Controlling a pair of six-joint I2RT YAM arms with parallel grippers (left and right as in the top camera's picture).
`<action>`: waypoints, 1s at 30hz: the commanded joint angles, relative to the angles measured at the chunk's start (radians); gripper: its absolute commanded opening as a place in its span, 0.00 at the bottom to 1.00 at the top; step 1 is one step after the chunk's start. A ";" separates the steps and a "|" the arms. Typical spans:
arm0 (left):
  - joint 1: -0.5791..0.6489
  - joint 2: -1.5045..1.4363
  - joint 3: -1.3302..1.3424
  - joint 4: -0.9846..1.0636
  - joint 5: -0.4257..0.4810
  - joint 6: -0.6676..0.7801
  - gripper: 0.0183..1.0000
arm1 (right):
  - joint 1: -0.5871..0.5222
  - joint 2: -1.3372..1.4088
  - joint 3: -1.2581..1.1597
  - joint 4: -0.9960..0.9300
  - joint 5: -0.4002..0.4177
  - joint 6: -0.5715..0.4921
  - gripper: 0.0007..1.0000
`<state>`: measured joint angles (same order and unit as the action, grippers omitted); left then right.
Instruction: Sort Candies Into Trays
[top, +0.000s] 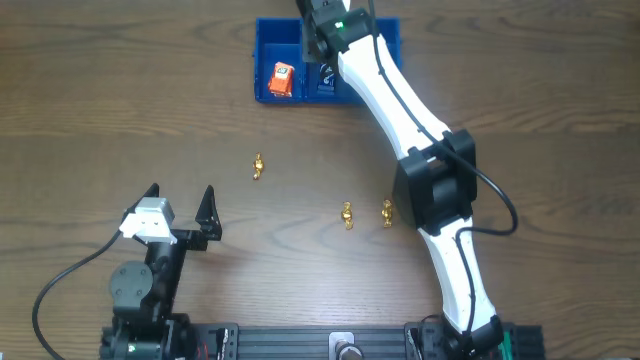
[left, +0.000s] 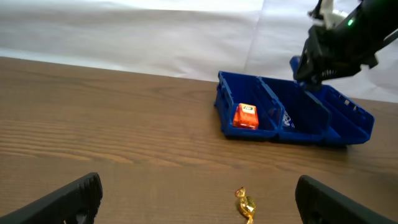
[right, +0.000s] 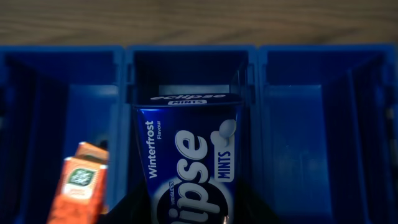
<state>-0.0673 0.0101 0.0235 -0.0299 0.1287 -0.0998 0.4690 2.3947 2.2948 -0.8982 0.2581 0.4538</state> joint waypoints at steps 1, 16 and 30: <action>0.003 -0.006 -0.019 -0.035 0.018 0.014 1.00 | -0.013 -0.003 0.016 0.030 -0.009 -0.017 0.25; 0.003 -0.006 -0.019 -0.035 0.018 0.014 1.00 | -0.003 0.036 0.016 0.036 -0.016 -0.014 0.59; 0.003 -0.006 -0.019 -0.035 0.018 0.014 1.00 | 0.360 -0.074 -0.104 -0.269 -0.047 0.262 0.66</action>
<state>-0.0673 0.0101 0.0235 -0.0299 0.1291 -0.0994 0.8074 2.3344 2.2616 -1.1759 0.2104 0.6201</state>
